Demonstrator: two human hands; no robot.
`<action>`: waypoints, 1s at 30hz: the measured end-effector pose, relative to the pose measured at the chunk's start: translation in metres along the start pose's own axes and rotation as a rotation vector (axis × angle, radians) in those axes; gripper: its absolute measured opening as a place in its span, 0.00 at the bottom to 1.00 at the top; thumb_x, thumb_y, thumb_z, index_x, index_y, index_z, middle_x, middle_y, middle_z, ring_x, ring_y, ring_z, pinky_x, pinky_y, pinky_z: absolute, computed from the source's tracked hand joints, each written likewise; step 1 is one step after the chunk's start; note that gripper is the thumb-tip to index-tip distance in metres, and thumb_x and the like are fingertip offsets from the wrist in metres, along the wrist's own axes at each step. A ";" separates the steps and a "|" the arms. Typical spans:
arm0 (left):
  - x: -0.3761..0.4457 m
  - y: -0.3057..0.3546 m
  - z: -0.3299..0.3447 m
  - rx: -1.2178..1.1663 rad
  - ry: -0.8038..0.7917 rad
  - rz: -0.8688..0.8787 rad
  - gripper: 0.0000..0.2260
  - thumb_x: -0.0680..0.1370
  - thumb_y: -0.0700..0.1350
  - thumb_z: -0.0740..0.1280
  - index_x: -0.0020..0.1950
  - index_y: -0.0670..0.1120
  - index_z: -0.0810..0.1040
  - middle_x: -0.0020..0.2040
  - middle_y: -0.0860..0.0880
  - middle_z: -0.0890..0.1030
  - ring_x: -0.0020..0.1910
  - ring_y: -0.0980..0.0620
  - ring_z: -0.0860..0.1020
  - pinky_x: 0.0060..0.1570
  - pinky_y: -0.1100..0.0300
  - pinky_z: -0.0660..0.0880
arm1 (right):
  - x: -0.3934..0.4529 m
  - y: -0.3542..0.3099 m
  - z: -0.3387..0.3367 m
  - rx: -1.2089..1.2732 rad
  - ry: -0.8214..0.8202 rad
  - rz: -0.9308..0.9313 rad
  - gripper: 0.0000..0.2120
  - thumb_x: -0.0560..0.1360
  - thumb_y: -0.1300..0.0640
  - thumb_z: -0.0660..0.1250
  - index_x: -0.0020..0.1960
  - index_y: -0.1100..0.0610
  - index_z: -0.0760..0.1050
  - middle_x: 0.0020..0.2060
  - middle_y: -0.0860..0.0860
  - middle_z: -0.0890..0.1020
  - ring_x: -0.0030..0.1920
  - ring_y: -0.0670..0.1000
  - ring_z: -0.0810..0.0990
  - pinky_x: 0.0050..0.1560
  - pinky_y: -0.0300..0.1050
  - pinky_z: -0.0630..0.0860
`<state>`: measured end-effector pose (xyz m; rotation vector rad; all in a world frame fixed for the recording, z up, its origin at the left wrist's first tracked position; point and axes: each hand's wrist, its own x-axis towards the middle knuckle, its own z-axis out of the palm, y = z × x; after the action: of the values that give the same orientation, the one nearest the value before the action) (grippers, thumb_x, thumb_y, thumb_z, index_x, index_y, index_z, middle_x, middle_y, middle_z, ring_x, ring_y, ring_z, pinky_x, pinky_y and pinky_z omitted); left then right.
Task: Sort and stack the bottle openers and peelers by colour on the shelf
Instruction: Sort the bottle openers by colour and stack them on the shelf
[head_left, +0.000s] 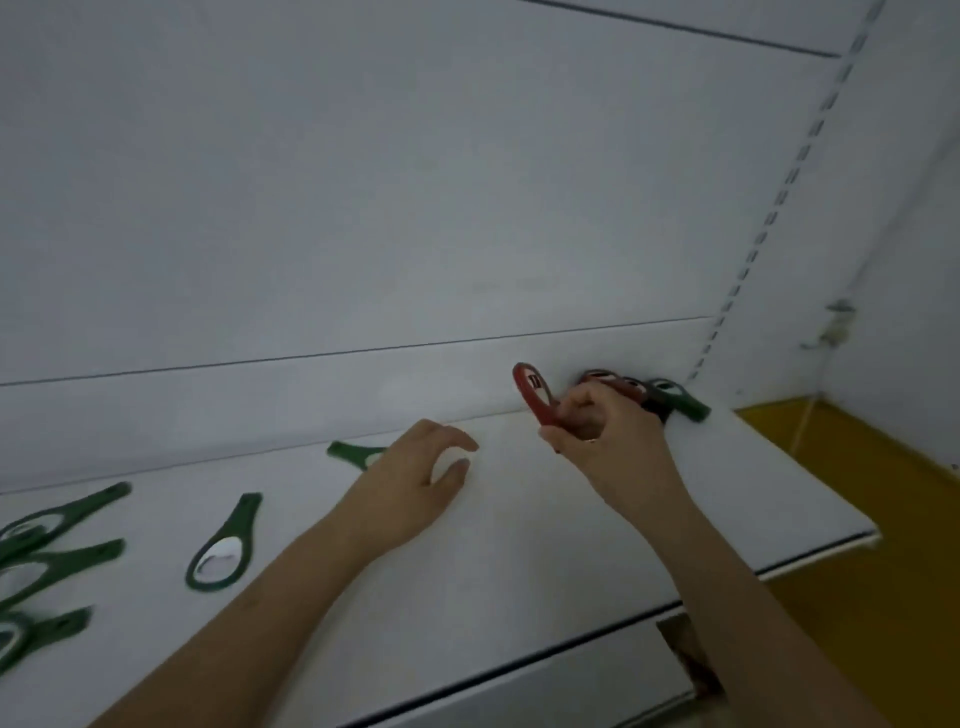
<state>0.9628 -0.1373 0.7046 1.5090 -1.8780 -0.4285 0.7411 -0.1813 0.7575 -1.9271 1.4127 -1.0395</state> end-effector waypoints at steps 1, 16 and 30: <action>0.009 0.001 0.014 0.048 -0.030 0.031 0.11 0.82 0.50 0.62 0.64 0.54 0.76 0.60 0.55 0.74 0.52 0.60 0.74 0.52 0.76 0.66 | 0.005 0.009 -0.015 -0.049 0.053 -0.004 0.10 0.70 0.55 0.77 0.43 0.52 0.75 0.38 0.41 0.82 0.38 0.36 0.80 0.40 0.26 0.73; 0.050 -0.031 0.069 0.031 0.021 0.126 0.13 0.77 0.37 0.66 0.56 0.52 0.80 0.57 0.58 0.74 0.53 0.63 0.75 0.51 0.76 0.67 | 0.145 0.029 -0.074 -0.811 -0.207 0.109 0.11 0.68 0.56 0.76 0.45 0.61 0.80 0.43 0.56 0.82 0.45 0.54 0.82 0.48 0.49 0.81; 0.049 -0.028 0.069 -0.042 0.041 0.070 0.14 0.77 0.35 0.65 0.53 0.54 0.80 0.58 0.60 0.73 0.54 0.62 0.75 0.51 0.74 0.68 | 0.156 0.058 -0.045 -0.826 -0.269 0.088 0.22 0.69 0.48 0.76 0.34 0.55 0.63 0.34 0.51 0.70 0.41 0.52 0.73 0.29 0.43 0.61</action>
<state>0.9319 -0.2028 0.6525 1.4101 -1.8722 -0.3994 0.6971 -0.3460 0.7801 -2.3909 1.9118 -0.1083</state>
